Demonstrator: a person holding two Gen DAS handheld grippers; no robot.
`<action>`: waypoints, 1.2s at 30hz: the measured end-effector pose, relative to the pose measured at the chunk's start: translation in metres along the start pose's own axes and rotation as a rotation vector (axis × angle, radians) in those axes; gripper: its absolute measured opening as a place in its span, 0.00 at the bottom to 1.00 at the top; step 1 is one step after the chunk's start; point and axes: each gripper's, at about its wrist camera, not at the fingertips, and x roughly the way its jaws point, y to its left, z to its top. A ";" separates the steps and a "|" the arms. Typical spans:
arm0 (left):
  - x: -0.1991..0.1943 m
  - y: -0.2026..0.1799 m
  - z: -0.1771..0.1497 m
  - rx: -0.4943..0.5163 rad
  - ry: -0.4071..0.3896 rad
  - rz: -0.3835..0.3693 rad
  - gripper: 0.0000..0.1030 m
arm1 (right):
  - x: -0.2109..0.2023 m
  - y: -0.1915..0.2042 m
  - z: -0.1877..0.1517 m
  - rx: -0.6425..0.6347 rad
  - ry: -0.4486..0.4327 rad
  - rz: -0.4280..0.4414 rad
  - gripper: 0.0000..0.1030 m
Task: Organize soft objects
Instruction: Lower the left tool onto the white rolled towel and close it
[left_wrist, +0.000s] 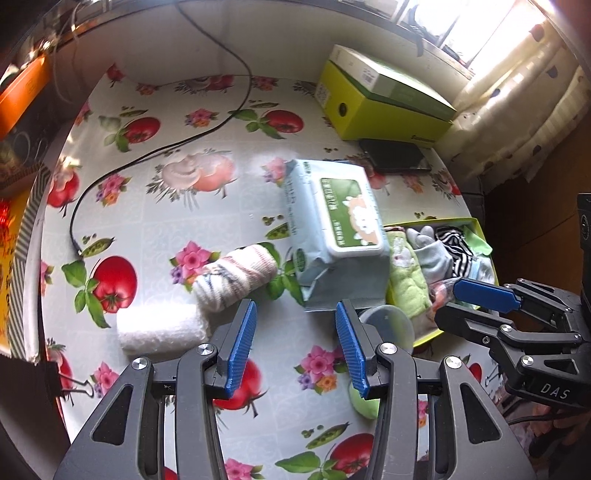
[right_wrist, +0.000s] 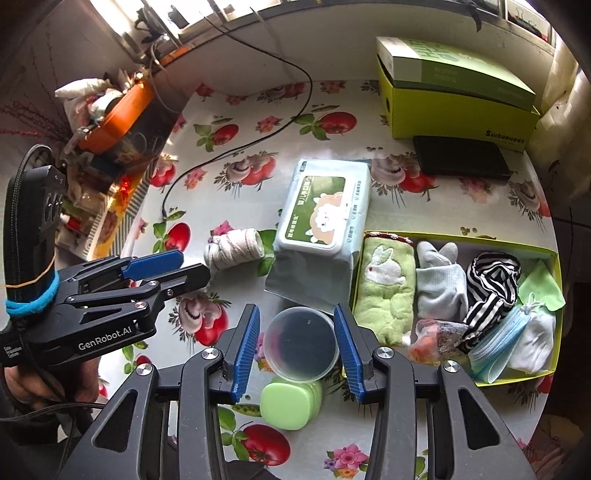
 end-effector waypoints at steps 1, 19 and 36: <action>0.000 0.005 -0.001 -0.014 0.002 0.002 0.45 | 0.003 0.004 0.002 -0.009 0.004 0.003 0.40; 0.010 0.088 -0.021 -0.263 0.033 0.013 0.45 | 0.047 0.050 0.026 -0.129 0.079 0.041 0.50; 0.054 0.150 -0.035 -0.646 0.097 -0.031 0.48 | 0.062 0.057 0.029 -0.151 0.119 0.037 0.52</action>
